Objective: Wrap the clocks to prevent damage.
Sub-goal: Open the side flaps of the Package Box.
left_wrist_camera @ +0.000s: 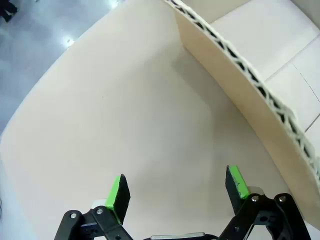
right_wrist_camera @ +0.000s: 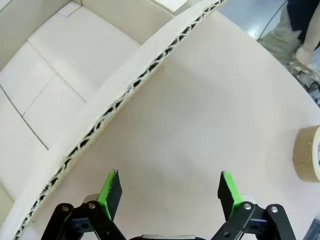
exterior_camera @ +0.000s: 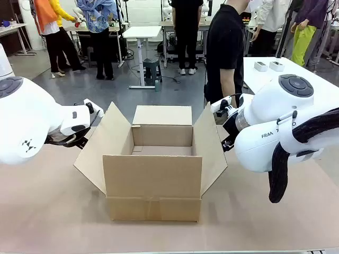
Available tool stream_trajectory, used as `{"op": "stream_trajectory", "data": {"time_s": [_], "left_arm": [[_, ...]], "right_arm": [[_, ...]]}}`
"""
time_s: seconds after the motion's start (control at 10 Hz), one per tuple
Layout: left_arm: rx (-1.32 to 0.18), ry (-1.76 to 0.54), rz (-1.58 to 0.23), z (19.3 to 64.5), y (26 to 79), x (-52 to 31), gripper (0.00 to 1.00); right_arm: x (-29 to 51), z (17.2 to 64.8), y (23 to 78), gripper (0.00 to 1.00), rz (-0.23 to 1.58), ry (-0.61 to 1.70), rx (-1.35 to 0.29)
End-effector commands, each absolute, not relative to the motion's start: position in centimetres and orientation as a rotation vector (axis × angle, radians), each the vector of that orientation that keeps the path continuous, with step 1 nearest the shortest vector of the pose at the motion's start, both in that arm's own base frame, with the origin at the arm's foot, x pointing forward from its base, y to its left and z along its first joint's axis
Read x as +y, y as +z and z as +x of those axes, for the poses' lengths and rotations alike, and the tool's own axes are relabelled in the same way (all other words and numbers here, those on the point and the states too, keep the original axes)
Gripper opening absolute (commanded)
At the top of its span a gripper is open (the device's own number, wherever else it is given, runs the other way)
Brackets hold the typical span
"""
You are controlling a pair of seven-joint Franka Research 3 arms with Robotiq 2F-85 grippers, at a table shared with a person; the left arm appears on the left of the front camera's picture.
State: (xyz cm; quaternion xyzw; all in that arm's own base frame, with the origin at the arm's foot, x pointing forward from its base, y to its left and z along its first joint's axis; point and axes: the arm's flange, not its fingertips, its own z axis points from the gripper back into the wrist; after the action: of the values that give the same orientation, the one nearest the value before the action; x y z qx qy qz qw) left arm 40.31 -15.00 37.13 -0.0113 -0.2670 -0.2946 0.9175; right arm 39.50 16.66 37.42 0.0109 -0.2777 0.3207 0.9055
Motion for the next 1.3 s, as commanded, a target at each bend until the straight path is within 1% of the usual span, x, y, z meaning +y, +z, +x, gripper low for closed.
{"op": "stream_trajectory", "data": {"time_s": [0.0, 1.2], "left_arm": [[-0.549, -0.606, -0.023, 40.31, 37.13, -15.00, 1.00], [-0.549, -0.606, -0.023, 40.31, 37.13, -15.00, 1.00]], "right_arm": [[16.66, 39.50, 37.42, 1.00, 0.023, 0.662, -0.574], [16.66, 39.50, 37.42, 1.00, 0.022, 0.662, -0.574]]}}
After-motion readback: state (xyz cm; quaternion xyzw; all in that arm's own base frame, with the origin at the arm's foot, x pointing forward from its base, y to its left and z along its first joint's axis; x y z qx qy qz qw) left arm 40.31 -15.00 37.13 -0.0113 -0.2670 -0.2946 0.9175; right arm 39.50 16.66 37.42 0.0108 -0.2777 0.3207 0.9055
